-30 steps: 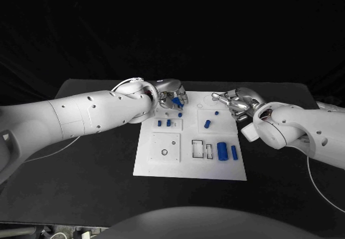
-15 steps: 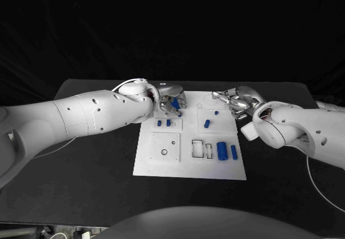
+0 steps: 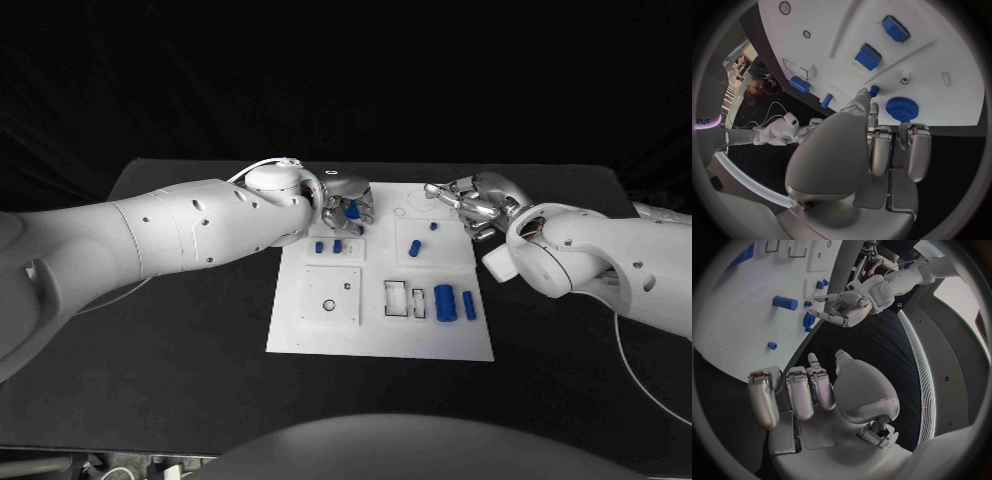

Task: Assemble the parts on the task board

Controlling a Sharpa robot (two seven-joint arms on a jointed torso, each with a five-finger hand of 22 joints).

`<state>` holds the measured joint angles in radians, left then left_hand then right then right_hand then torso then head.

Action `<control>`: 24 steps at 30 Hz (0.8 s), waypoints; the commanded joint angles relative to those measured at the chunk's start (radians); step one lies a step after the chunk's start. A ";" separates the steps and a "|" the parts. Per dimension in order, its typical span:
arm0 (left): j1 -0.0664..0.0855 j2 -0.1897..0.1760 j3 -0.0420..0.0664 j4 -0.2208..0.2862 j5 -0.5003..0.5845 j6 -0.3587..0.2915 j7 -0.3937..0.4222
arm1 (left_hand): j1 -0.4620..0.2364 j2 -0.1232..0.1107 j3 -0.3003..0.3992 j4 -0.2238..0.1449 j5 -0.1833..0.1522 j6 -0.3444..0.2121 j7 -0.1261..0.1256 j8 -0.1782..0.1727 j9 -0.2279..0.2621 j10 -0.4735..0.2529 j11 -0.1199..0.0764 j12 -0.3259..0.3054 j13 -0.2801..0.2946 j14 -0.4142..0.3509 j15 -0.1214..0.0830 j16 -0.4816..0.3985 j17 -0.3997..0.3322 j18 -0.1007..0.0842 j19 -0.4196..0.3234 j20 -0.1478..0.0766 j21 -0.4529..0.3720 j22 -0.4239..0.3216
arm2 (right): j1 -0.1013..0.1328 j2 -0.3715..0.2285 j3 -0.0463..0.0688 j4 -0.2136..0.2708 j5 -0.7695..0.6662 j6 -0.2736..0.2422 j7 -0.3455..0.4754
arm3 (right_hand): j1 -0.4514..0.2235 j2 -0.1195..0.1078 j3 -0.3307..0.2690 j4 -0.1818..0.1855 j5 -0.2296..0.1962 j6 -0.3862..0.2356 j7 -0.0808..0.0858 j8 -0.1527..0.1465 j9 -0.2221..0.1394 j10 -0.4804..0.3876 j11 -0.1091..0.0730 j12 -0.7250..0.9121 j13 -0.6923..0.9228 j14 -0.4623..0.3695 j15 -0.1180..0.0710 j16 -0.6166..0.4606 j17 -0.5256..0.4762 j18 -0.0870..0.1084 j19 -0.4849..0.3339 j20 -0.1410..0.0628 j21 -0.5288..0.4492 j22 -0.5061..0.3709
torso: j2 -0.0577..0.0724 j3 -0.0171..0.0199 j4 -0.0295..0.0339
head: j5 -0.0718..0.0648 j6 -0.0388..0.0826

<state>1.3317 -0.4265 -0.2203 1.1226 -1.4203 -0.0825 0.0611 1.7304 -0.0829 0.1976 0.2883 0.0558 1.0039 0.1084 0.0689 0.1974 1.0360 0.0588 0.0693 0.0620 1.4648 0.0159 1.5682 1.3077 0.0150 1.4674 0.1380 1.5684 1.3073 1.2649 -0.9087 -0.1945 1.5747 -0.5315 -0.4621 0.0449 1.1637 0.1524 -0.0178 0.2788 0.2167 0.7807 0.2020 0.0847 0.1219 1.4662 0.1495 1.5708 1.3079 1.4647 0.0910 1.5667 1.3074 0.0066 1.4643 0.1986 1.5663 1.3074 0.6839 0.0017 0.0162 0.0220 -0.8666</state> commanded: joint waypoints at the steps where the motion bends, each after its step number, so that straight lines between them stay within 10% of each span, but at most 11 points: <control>1: -0.001 0.008 0.000 -0.007 -0.035 0.040 -0.010 | 0.012 0.000 0.007 0.000 -0.005 -0.001 -0.005 -0.005 -0.002 -0.008 0.002 -0.003 -0.001 0.106 -0.007 0.003 0.263 -0.015 0.103 -0.001 0.002 0.263 | -0.001 0.001 0.000 0.002 -0.006 0.007 0.005 | 0.004 0.004 -0.003 0.000 0.005 -0.002 0.023 0.006 0.000 0.105 0.006 0.000 0.263 0.106 0.006 0.004 0.263 -0.007 0.106 0.008 0.004 0.263 | 0.000 0.0003 -0.0006 | 0.000 -0.002; 24: -0.003 0.029 0.000 -0.045 -0.079 0.059 -0.026 | 0.017 0.002 0.023 0.002 -0.005 0.003 -0.012 -0.003 -0.010 -0.011 -0.004 -0.003 -0.001 0.106 -0.015 0.003 0.263 -0.015 0.103 -0.002 0.002 0.263 | -0.001 0.002 0.000 0.000 -0.002 0.021 -0.010 | 0.004 0.005 -0.004 0.002 0.005 -0.001 0.022 0.007 0.000 0.105 0.006 0.000 0.263 0.106 0.005 0.004 0.263 -0.007 0.106 0.007 0.004 0.263 | -0.001 -0.0001 0.0009 | -0.003 -0.001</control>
<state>1.3291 -0.4007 -0.2206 1.0777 -1.4812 -0.0433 0.0370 1.7408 -0.0803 0.2145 0.2906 0.0558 1.0076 0.1049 0.0689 0.1879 1.0324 0.0552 0.0693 0.0621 1.4651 0.0085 1.5682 1.3075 0.0150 1.4674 0.1379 1.5684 1.3073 1.2649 -0.9074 -0.1945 1.5744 -0.5306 -0.4582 0.0382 1.1637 0.1523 -0.0177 0.2788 0.2167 0.7807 0.2020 0.0854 0.1219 1.4662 0.1495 1.5708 1.3079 1.4647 0.0910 1.5667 1.3081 0.0066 1.4643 0.1986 1.5663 1.3078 0.6832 0.0016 0.0165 0.0192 -0.8681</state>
